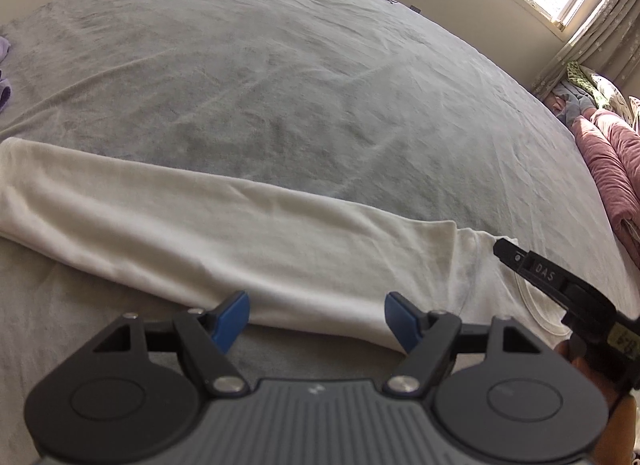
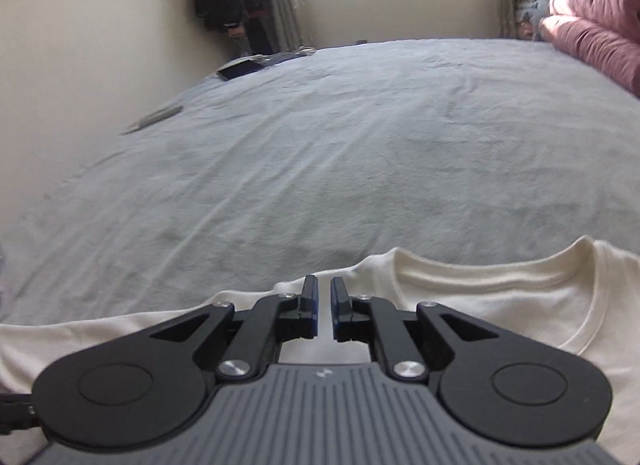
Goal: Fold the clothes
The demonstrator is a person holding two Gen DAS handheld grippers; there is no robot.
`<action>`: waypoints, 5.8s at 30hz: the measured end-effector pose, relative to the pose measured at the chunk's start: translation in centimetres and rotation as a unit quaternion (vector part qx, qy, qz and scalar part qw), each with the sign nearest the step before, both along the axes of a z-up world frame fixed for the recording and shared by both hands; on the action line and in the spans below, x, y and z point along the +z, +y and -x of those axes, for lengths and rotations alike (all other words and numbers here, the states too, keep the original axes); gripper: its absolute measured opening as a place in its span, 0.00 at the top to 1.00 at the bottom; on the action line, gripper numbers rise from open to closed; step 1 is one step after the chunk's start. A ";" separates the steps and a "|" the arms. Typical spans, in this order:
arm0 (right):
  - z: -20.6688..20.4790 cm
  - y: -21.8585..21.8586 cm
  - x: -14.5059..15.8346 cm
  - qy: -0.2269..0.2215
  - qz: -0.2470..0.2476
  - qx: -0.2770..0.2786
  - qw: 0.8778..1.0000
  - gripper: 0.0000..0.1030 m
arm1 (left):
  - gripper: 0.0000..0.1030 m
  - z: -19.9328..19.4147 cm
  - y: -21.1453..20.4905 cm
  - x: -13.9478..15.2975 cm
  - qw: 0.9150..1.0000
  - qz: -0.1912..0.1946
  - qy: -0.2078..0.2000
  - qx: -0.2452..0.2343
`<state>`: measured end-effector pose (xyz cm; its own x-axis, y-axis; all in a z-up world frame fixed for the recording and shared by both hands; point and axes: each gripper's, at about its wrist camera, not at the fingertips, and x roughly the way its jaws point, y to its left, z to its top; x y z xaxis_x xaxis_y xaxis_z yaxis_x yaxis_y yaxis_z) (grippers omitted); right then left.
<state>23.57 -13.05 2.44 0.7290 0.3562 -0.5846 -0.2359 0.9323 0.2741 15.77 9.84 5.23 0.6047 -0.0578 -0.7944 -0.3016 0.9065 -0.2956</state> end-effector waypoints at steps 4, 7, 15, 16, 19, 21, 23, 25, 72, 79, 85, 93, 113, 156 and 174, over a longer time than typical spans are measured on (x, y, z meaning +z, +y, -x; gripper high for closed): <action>1.8 2.1 -1.3 0.019 0.060 0.047 0.997 1.00 | 0.25 0.0 -0.8 -0.2 1.000 -0.013 -0.001 -0.017; 2.8 -0.9 -1.0 0.014 0.049 0.031 0.998 0.99 | 0.24 0.1 -1.2 -0.1 1.000 -0.014 -0.004 -0.023; 5.2 -19.3 -1.4 0.044 -0.019 -0.113 0.992 0.92 | 0.24 0.5 -2.4 0.1 0.999 -0.022 -0.011 -0.044; 5.8 -21.9 -1.7 0.047 -0.020 -0.143 0.988 1.00 | 0.24 0.6 -2.8 0.1 0.998 -0.026 -0.014 -0.049; 9.0 -28.4 -1.5 0.043 -0.019 -0.225 0.973 1.00 | 0.24 1.0 -3.9 0.1 0.997 -0.037 -0.022 -0.063; 11.0 -32.0 -1.3 0.046 -0.021 -0.271 0.961 1.00 | 0.24 1.2 -4.6 0.0 0.996 -0.045 -0.027 -0.073; 12.7 -34.0 -1.0 0.053 -0.012 -0.299 0.953 0.95 | 0.24 1.4 -5.3 0.0 0.995 -0.052 -0.033 -0.082; 14.1 -34.6 -0.4 0.051 0.013 -0.300 0.952 0.84 | 0.24 1.7 -6.1 0.0 0.993 -0.059 -0.038 -0.092; 25.9 -17.3 -1.1 0.076 0.176 0.051 0.980 0.62 | 0.21 8.4 -15.5 -2.2 0.952 -0.172 -0.067 -0.244; 31.0 -18.2 -1.3 0.089 0.160 -0.001 0.983 0.60 | 0.19 10.0 -16.4 -2.6 0.948 -0.191 -0.043 -0.252; 34.0 -17.2 -1.1 0.107 0.171 -0.025 0.979 0.60 | 0.19 10.0 -15.6 -2.6 0.955 -0.170 -0.032 -0.241; 35.3 -19.5 0.1 0.162 0.135 -0.044 0.977 0.61 | 0.17 10.1 -14.8 -2.3 0.963 -0.134 -0.007 -0.232; 21.8 -38.8 -0.6 0.084 -0.177 -0.427 0.883 0.45 | 0.14 7.9 -14.3 -1.9 0.964 -0.163 -0.044 -0.204; 18.1 -40.2 0.2 -0.075 -0.046 -0.518 0.851 0.92 | 0.11 6.4 -14.3 -2.9 0.963 -0.162 -0.051 -0.209; 18.5 -40.9 2.2 -0.117 0.014 -0.536 0.836 0.96 | 0.10 6.5 -14.5 -3.1 0.961 -0.170 -0.054 -0.212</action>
<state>5.03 -53.96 4.69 0.7158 -0.5864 -0.3790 0.6955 0.6472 0.3121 9.28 -4.62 2.11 0.6642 -0.0661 -0.7446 0.1319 0.9908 0.0296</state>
